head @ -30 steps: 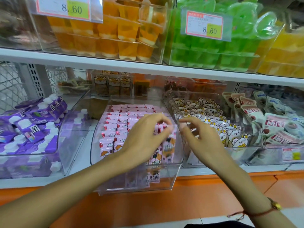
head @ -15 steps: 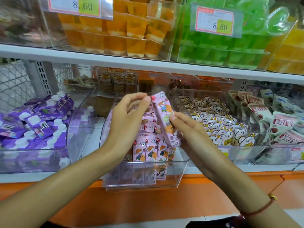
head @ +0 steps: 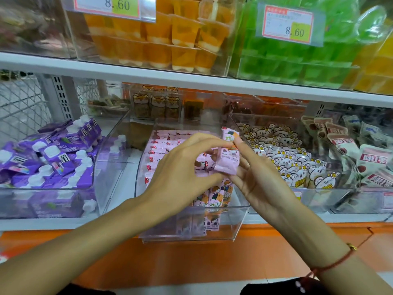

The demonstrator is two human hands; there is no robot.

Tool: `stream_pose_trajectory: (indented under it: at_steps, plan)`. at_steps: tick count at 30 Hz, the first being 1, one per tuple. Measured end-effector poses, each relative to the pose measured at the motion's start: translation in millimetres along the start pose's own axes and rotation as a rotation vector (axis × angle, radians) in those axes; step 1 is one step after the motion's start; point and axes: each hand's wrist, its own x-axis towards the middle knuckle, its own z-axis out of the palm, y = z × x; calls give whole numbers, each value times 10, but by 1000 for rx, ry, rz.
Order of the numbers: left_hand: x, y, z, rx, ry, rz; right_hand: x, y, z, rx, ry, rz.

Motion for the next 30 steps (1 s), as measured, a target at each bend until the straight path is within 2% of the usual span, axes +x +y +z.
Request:
stream_pose_trajectory:
  at_steps: [8, 11, 14, 19, 23, 26, 30]
  plan:
    - [28, 4, 33, -87, 65, -16, -4, -31, 10, 59, -35, 30]
    - [54, -23, -19, -148, 29, -39, 8, -51, -6, 137, -18, 13]
    - [51, -64, -50, -65, -29, -83, 3, -57, -21, 8, 45, -127]
    - [52, -74, -51, 72, 93, -22, -40, -13, 9, -318, 140, -448]
    - [59, -78, -56, 53, 130, 4, -65, 0, 31, -426, 110, -554]
    - [94, -81, -54, -132, 28, -55, -47, -22, 16, -421, 108, -488]
    - [145, -65, -66, -540, -192, -401, 13, -32, -45, -440, 162, -352]
